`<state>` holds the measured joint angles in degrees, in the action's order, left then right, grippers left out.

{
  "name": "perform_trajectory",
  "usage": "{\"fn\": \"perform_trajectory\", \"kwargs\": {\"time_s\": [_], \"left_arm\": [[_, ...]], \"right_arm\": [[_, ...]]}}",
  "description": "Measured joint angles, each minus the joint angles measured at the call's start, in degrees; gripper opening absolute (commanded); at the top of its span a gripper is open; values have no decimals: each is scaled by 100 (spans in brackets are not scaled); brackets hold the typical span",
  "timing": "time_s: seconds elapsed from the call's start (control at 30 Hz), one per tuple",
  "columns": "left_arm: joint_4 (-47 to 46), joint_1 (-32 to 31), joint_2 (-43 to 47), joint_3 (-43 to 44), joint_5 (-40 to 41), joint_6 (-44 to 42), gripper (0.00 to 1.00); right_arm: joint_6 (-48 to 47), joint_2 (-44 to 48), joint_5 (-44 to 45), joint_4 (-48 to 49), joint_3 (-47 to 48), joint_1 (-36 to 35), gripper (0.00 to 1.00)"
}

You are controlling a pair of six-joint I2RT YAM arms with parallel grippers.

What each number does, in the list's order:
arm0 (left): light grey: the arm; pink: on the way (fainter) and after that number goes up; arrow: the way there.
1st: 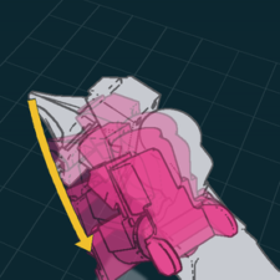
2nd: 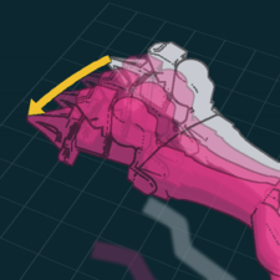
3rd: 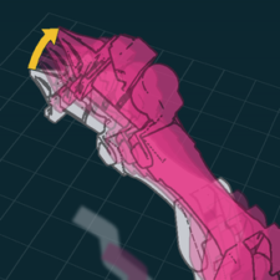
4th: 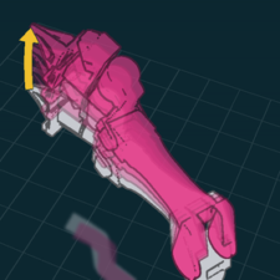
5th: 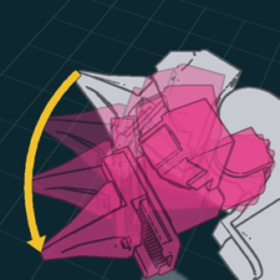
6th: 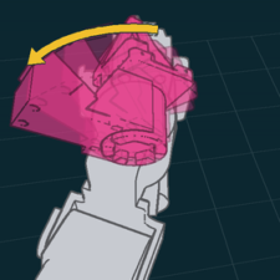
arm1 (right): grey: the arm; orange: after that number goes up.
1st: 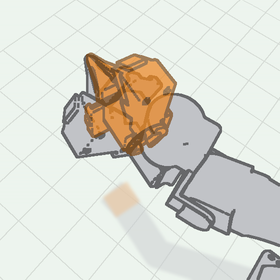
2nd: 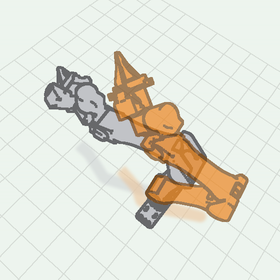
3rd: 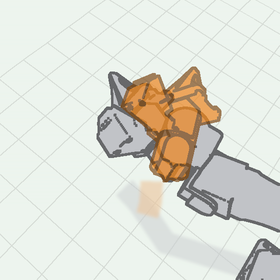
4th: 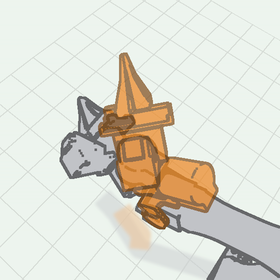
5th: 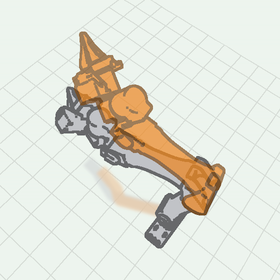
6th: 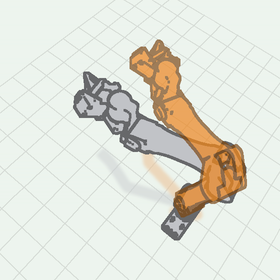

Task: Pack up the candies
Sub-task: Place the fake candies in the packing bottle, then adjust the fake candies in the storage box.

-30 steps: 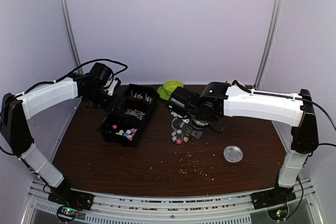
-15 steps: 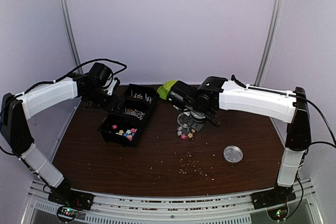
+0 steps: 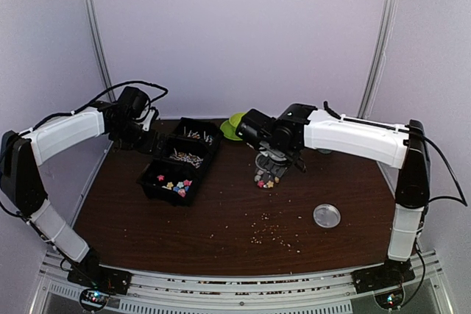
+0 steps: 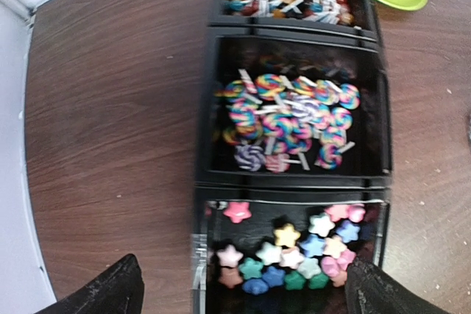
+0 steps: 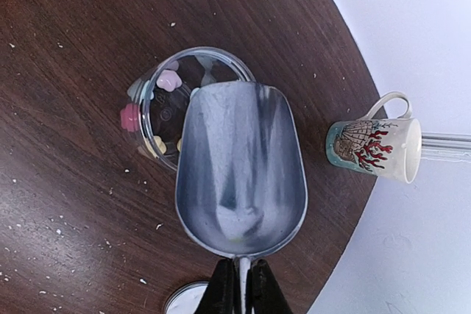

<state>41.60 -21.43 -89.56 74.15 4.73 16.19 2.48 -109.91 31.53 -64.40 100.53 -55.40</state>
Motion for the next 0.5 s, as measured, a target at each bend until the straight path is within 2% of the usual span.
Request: {"fn": "perform_trajectory", "kwargs": {"time_s": [0.2, 0.5], "left_arm": [[31, 181, -94, 0, 120, -90, 98], [319, 195, -761, 7, 114, -356, 98]], "right_arm": [[-103, 553, -170, 243, -42, -2, 0], [-232, 1513, -485, 772, -520, -240, 0]]}}
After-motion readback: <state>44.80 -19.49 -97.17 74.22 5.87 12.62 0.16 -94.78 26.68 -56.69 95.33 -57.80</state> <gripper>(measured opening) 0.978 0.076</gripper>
